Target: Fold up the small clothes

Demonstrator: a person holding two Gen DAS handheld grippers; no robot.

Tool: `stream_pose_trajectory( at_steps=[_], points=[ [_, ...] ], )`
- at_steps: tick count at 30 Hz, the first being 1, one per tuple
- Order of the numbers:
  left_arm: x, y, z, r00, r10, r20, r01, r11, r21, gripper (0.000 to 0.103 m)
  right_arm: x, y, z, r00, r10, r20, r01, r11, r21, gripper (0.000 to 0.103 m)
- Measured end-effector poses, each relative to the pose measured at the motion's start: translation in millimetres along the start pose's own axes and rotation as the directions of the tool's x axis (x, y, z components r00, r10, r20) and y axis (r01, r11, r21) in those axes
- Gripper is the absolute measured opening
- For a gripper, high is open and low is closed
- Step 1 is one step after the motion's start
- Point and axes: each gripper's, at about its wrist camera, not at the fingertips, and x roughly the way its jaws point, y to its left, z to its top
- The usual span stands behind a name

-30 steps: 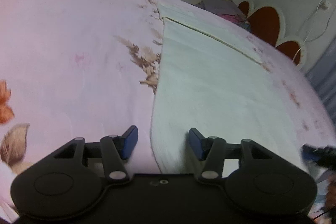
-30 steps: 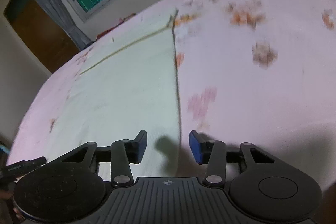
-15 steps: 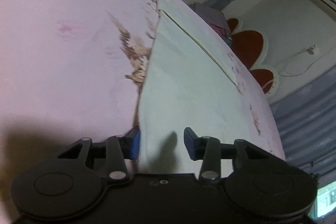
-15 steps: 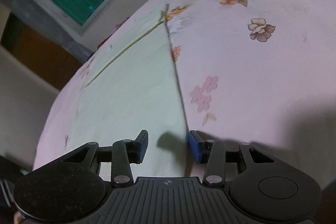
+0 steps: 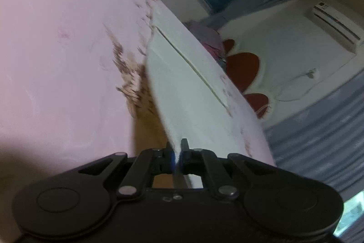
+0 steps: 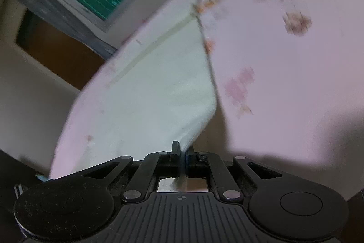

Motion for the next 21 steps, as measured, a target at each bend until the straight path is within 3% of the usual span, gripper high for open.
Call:
stream_pose_trajectory(
  at_steps=[2, 4, 6, 12, 21],
  points=[
    [7, 3, -7, 0.996, 0.077, -0.047, -0.075, 0.996, 0.044, 0.004, -9, 2, -2, 1.000, -0.001, 0.020, 0.001, 1.000, -0.029, 0.003],
    [16, 8, -12, 0.990, 0.118, -0.083, -0.116, 0.993, 0.033, 0.004, -2, -1, -9, 0.999, -0.033, -0.022, 0.031, 0.998, -0.053, 0.003],
    [14, 6, -13, 0.993, 0.107, -0.058, -0.107, 0.994, 0.009, 0.004, 5, -3, -13, 0.997, -0.058, -0.043, 0.055, 0.996, -0.069, 0.003],
    [6, -19, 7, 0.999, 0.039, 0.028, -0.039, 0.999, -0.009, 0.003, -5, 12, 10, 0.999, 0.007, 0.040, -0.004, 0.996, -0.084, 0.003],
    [24, -76, 99, 0.991, -0.057, 0.124, 0.055, 0.998, 0.020, 0.003, -5, 66, 94, 0.976, 0.088, 0.200, -0.050, 0.980, -0.191, 0.003]
  ],
)
